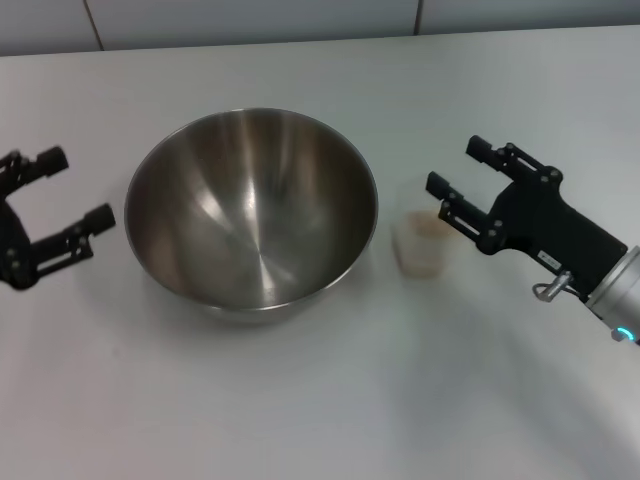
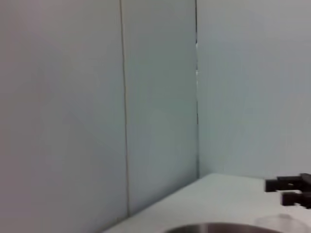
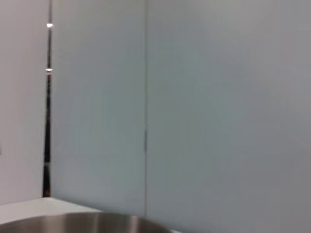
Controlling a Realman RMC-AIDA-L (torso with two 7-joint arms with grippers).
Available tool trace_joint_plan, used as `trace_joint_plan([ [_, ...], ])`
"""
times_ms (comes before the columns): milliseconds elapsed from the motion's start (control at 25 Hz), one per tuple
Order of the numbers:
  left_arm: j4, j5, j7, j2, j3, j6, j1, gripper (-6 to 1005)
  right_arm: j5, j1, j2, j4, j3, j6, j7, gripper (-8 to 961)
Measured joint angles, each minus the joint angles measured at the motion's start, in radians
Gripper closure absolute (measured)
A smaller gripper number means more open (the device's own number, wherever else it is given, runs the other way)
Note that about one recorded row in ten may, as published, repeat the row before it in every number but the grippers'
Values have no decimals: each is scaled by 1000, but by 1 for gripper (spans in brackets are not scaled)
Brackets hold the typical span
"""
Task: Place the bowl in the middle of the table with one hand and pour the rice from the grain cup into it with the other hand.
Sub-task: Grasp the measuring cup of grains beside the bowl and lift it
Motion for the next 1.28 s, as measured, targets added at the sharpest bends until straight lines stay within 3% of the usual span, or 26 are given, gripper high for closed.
trace_joint_plan([
  [320,-3,95,-14,14,-2,113,18,185,0,-51,2,2,21,10,1,268],
  [600,8,158,-29,16,6,134,6,184,0,-98,2,12,23,9,-4,268],
  [840,54,282,-120,38,-19,129,-28,185,0,-134,1,7,43,4,-7,268],
  [1080,57,288,-111,20,-42,119,-37,184,0,-175,-1,0,49,2,-9,269],
  [1280,53,291,-109,18,-43,104,-51,184,0,-181,0,1,53,26,-10,269],
])
